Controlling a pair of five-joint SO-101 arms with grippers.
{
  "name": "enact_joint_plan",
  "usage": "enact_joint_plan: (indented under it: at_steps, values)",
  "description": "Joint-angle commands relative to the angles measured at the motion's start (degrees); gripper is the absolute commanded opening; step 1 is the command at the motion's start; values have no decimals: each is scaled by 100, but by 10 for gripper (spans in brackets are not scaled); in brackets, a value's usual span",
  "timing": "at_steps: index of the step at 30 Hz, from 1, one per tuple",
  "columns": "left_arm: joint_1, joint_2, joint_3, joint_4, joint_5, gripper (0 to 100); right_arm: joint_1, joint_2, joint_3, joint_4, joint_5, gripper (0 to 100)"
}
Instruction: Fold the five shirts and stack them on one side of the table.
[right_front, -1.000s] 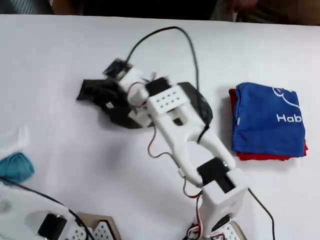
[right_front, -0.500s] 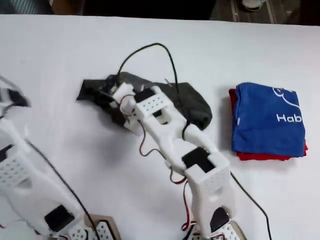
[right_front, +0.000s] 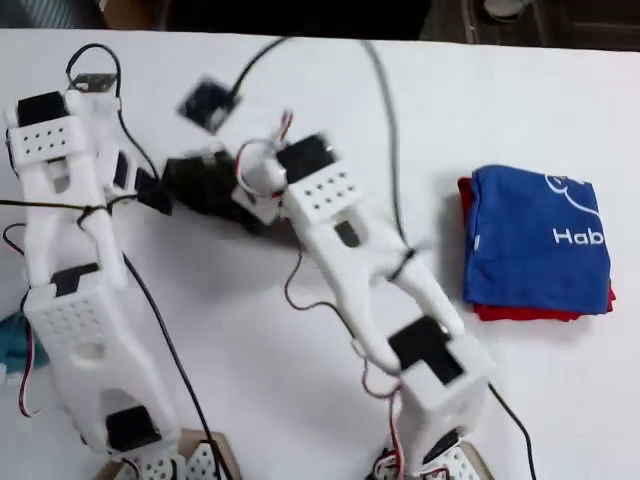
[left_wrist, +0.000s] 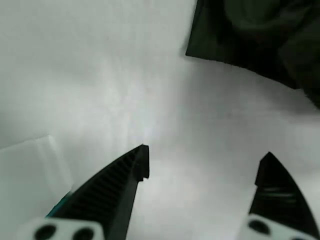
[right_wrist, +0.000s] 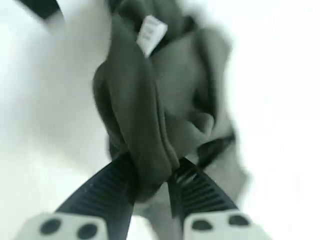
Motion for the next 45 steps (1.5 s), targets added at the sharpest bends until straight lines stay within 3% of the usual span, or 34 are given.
enact_joint_plan:
  at_steps: [1,7,17,23,27,31,37,45]
  values:
    - [18,-44,22,-18,35,354,92,-1007,-1099,462,0,21]
    - [18,-44,22,0,35,354,277,-1226,-1477,901,9,21]
    - [70,273,13,-9,35,354,1684,-119,-835,901,70,31]
    - [413,932,-48,-176,281,354,1938,593,-615,910,378,208]
    - [730,1116,-48,-422,484,354,2062,611,-1055,831,325,230]
    - [985,1116,-48,-615,659,354,1745,523,-1521,866,70,230]
    - [967,1187,13,-1064,1108,354,646,980,-1336,752,-211,230]
    - [651,1741,-31,-1108,2558,354,92,2009,-1354,233,-167,230]
